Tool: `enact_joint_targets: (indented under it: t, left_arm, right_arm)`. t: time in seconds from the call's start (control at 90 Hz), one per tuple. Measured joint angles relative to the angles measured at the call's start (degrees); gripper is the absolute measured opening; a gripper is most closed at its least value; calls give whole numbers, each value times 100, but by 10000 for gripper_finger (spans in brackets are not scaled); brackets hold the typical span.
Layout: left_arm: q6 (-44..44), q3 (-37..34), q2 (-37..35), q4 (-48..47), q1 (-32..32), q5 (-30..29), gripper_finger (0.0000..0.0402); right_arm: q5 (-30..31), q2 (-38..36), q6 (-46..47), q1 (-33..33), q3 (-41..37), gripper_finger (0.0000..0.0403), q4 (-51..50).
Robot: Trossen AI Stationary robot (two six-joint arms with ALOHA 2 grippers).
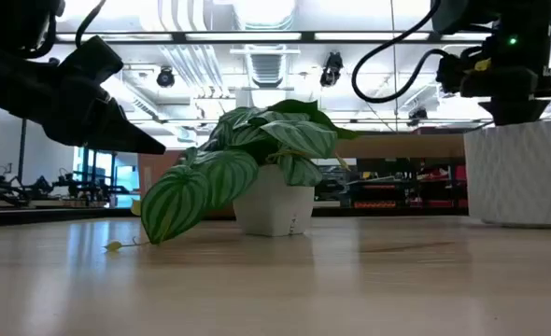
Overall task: Stock shelves
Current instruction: Remove the white pen organizer from the shelf
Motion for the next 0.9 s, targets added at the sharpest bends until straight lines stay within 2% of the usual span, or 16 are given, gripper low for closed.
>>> enact_joint_targets:
  t: [0.5, 0.9]
  left_arm:
    - [0, 0, 0, -2, 0, 0, 123]
    - [-2, 0, 0, -1, 0, 0, 105]
  right_arm:
    - [-11, 0, -9, -2, 5, 0, -15]
    - [-20, 2, 59, -2, 5, 0, -13]
